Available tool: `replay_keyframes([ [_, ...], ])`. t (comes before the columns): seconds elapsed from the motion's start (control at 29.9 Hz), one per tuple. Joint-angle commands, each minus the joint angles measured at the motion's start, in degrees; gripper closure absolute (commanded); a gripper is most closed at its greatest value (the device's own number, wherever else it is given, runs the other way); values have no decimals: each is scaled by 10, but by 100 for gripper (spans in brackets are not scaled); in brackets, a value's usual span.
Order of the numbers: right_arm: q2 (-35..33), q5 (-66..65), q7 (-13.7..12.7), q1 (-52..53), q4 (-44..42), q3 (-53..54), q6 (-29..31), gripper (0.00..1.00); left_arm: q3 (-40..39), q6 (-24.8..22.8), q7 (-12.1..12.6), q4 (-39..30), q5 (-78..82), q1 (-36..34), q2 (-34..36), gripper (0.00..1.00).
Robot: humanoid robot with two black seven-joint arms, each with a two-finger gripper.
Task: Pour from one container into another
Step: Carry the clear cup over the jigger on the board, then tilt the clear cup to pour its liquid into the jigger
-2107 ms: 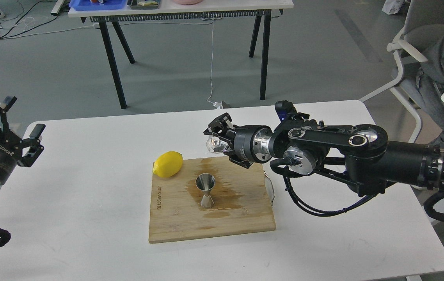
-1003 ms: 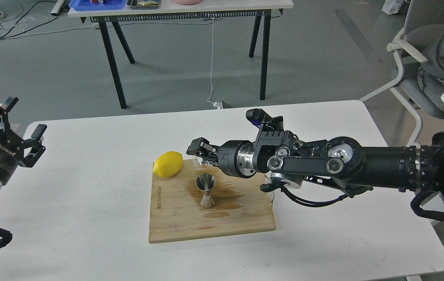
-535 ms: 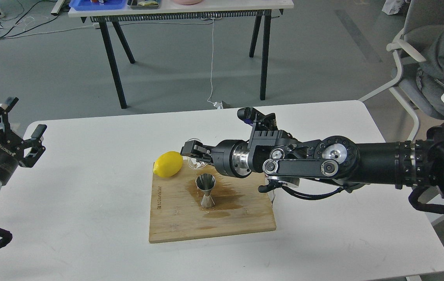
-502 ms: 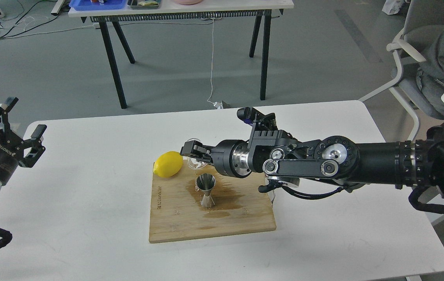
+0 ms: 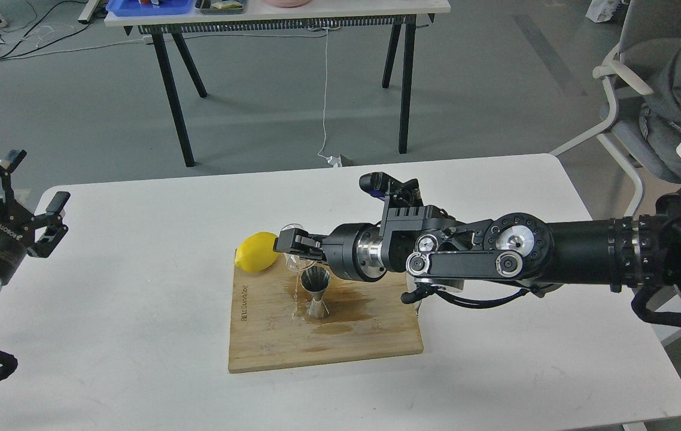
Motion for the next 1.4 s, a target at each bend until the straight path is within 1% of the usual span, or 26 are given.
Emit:
replay_keyframes([
  [0.0,-9,-4,0,0,5,0,1,58,0,0,0,1,0,0,0,1],
  [0.23,-19,-5,4,-1,10,-1,2,58,0,0,0,1,0,3,-1,1],
  [0.37,-32,-12,4,-1,19,-1,21,58,0,0,0,1,0,3,1,1],
  [0.64,-39,-23,5,-1,21,-1,22,58,1,0,0,1,0,3,-1,1],
  [0.84,-39,-45,23,-1,21,-12,22,58,0,0,0,1,0,3,0,1],
  [1.04,-39,-49,26,-1,22,-13,22,58,0,0,0,1,0,3,-1,1],
  [1.2,-43,-69,46,-1,21,-15,22,58,0,0,0,1,0,3,-1,1],
  [1.37,-43,-77,49,-1,21,-16,22,58,1,0,0,1,0,3,-1,1],
])
